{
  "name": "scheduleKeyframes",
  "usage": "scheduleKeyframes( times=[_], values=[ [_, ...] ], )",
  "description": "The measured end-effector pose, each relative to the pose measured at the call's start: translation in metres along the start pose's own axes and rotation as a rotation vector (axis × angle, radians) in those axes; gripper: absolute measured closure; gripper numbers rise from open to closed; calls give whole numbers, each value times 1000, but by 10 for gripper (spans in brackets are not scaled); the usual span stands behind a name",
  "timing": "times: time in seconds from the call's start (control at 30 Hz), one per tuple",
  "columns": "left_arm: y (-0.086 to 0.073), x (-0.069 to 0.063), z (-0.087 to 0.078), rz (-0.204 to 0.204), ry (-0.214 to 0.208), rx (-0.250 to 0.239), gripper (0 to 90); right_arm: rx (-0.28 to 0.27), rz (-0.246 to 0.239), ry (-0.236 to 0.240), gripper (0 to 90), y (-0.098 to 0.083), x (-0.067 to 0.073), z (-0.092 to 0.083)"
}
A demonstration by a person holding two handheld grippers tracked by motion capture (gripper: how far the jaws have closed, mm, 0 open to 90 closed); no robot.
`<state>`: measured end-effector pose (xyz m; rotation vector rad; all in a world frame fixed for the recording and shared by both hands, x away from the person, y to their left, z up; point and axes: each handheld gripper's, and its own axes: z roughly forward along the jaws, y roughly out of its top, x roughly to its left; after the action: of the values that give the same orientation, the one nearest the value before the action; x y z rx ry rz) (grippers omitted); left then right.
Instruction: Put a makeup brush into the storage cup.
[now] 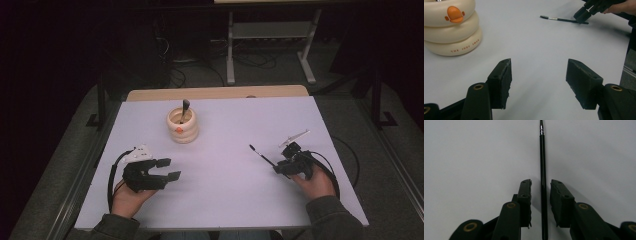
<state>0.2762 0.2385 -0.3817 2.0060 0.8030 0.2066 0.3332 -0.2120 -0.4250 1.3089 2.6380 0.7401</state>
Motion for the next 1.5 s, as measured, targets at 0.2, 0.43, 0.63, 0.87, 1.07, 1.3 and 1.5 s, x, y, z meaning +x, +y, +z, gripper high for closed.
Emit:
scheduleKeyframes(
  times=[0.2, 0.43, 0.63, 0.87, 1.07, 1.3, 1.5],
  values=[
    [1, -1, -2, -5, -11, -12, 370, 31, -15, -10, 712, 2, 2, 4],
    [2, -2, -2, -3, -6, -14, 370, 60, -50, -45, 769, 5, 5, 5],
    [3, -5, -5, 11, 4, -36, 369, 84, -76, -58, 837, 8, 6, 7],
    [2, -4, -5, 3, 17, -42, 369, 109, -65, -45, 848, 13, 4, 8],
    [2, -4, -6, 3, 25, -42, 365, 110, -46, -15, 851, 13, 0, 7],
    [2, -4, -4, -5, 25, -42, 360, 108, -46, -3, 852, 13, -2, 7],
    [2, -3, -5, -7, 25, -45, 360, 105, -48, 2, 853, 11, -1, 5]
  ],
)
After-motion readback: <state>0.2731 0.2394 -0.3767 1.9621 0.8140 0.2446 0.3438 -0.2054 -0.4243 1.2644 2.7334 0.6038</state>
